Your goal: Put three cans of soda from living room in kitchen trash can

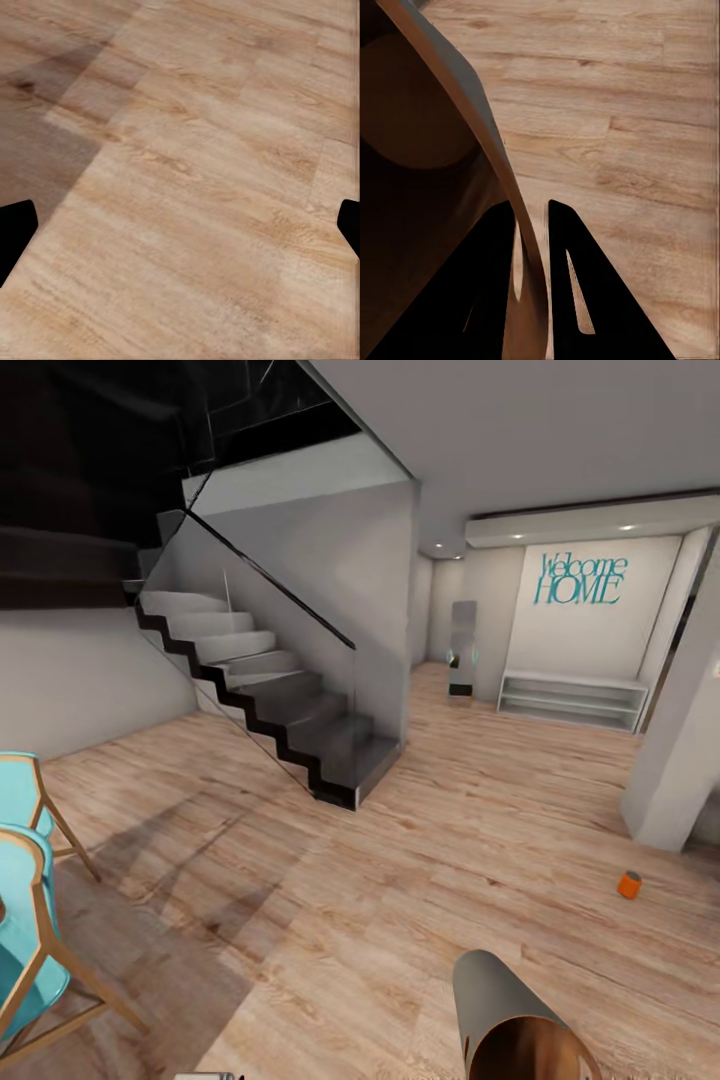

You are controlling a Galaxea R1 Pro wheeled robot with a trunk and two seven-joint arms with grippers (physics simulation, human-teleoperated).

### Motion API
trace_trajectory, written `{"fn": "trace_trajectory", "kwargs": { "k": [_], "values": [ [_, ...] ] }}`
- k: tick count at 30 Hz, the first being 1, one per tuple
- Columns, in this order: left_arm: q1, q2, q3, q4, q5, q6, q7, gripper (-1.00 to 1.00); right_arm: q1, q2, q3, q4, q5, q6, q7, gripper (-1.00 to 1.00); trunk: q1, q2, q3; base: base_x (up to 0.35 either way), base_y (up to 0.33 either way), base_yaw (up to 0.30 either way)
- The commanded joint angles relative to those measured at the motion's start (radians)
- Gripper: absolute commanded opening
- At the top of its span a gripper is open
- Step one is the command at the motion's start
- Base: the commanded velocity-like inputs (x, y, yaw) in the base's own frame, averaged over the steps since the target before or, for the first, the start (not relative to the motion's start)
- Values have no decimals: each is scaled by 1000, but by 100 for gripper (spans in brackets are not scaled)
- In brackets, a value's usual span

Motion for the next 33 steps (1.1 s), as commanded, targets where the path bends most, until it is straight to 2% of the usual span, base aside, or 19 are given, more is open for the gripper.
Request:
{"fn": "trace_trajectory", "kwargs": {
  "k": [1, 33],
  "values": [
    [0, 0, 0, 0, 0, 0, 0, 100, -1, 0, -3, -2, -3, 0, 5, -100, 0, 0, 0, 0, 0, -252],
    [0, 0, 0, 0, 0, 0, 0, 100, -1, 0, -4, -2, -5, 2, 5, -100, 0, 0, 0, 0, 0, -252]
  ]
}}
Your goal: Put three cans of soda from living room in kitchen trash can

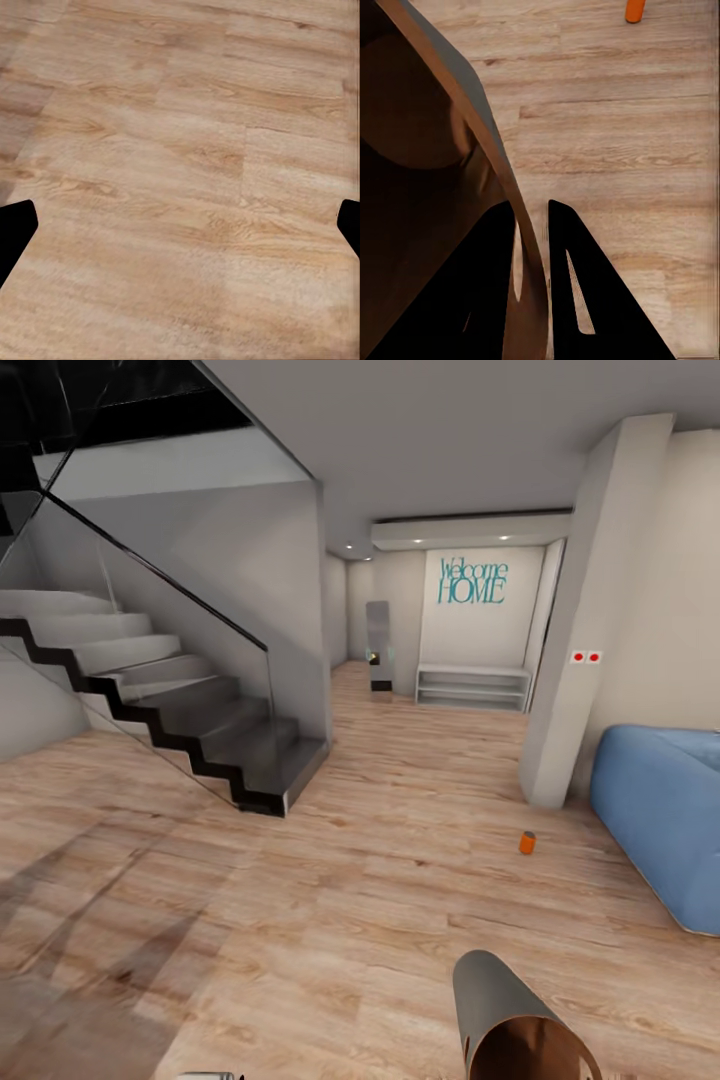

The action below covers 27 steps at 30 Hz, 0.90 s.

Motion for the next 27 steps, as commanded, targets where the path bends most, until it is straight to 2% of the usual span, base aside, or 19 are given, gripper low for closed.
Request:
{"fn": "trace_trajectory", "kwargs": {
  "k": [1, 27],
  "values": [
    [0, 0, 0, 0, 0, 0, 0, 100, 0, 0, -3, -2, -3, 0, 6, -100, 0, 0, 0, 0, 0, -252],
    [0, 0, 0, 0, 0, 0, 0, 100, 0, 0, -3, -2, -3, 1, 3, -100, 0, 0, 0, 0, 0, -252]
  ]
}}
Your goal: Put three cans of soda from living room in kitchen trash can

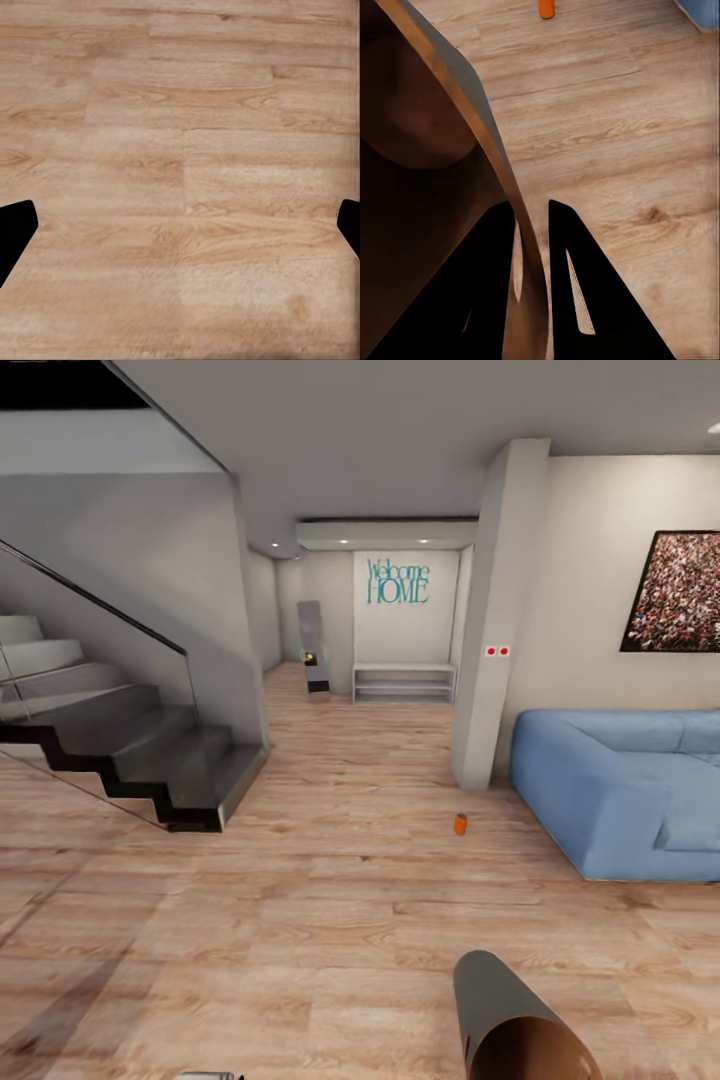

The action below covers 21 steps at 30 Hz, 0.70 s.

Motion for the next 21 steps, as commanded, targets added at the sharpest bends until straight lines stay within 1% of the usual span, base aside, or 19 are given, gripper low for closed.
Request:
{"fn": "trace_trajectory", "kwargs": {
  "k": [1, 19, 21],
  "values": [
    [0, 0, 0, 0, 0, 0, 0, 100, 0, 0, -3, -2, -3, 0, 5, -100, 0, 0, 0, 0, 0, -252],
    [0, 0, 0, 1, -2, 0, 0, 100, -3, 0, -4, -2, -3, 1, -1, -100, 0, 0, -8, 0, 0, -242],
    [0, 0, 0, 0, -2, 0, 0, 100, -3, 0, -4, -2, -3, 13, -2, -100, 0, 0, -9, 0, 0, -234]
  ]
}}
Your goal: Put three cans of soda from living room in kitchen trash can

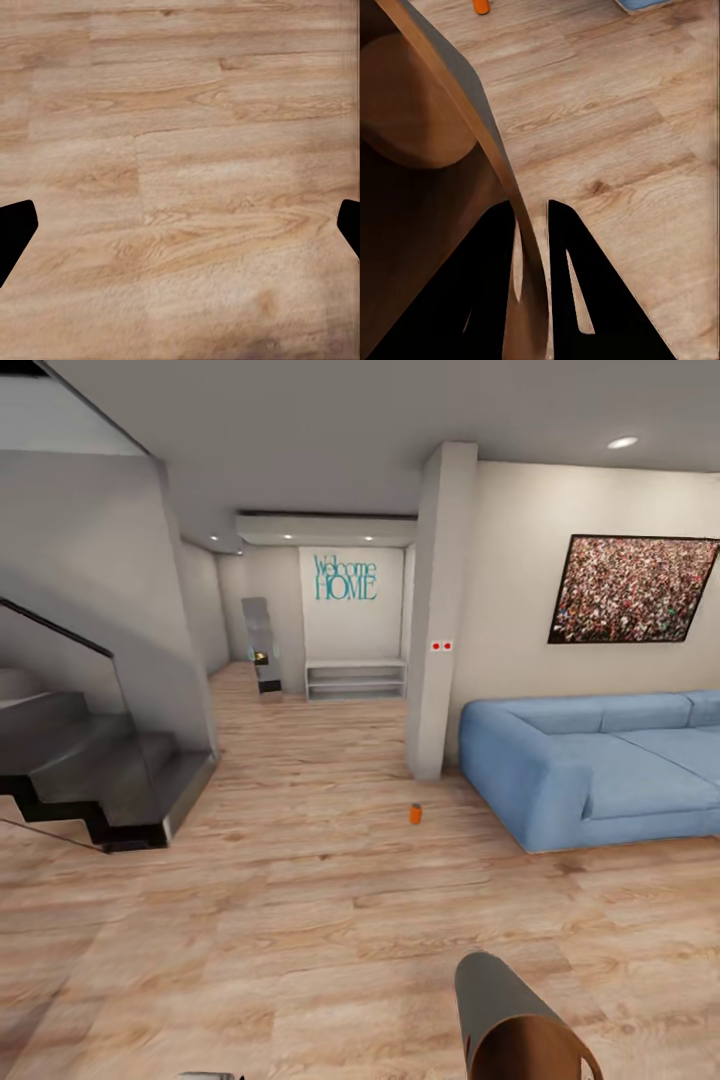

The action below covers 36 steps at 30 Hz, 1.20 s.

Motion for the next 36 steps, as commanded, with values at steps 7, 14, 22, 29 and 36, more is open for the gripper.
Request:
{"fn": "trace_trajectory", "kwargs": {
  "k": [7, 14, 22, 29, 36],
  "values": [
    [0, 0, 0, 0, 0, 0, 0, 100, -1, 0, -2, -3, -1, 31, 7, -100, 0, 0, -5, 0, 0, -228],
    [0, 0, 0, 0, 0, 0, 0, 100, -1, 0, -1, -2, -1, 39, 7, -100, 0, 0, -10, 0, 0, -223],
    [0, 0, 0, 0, 0, 0, 0, 100, -1, 0, -1, -2, -1, 39, 7, -100, 0, 0, -16, 0, 0, -223],
    [0, 0, 0, 0, 1, 0, 0, 100, 2, 4, 1, -14, 1, 23, 18, -100, 0, 0, -19, 0, 0, -129],
    [1, 0, 0, 0, 1, 0, 0, 100, 4, 4, 3, -19, 2, 2, 22, -100, 0, 0, -19, 0, 0, -10]
  ]
}}
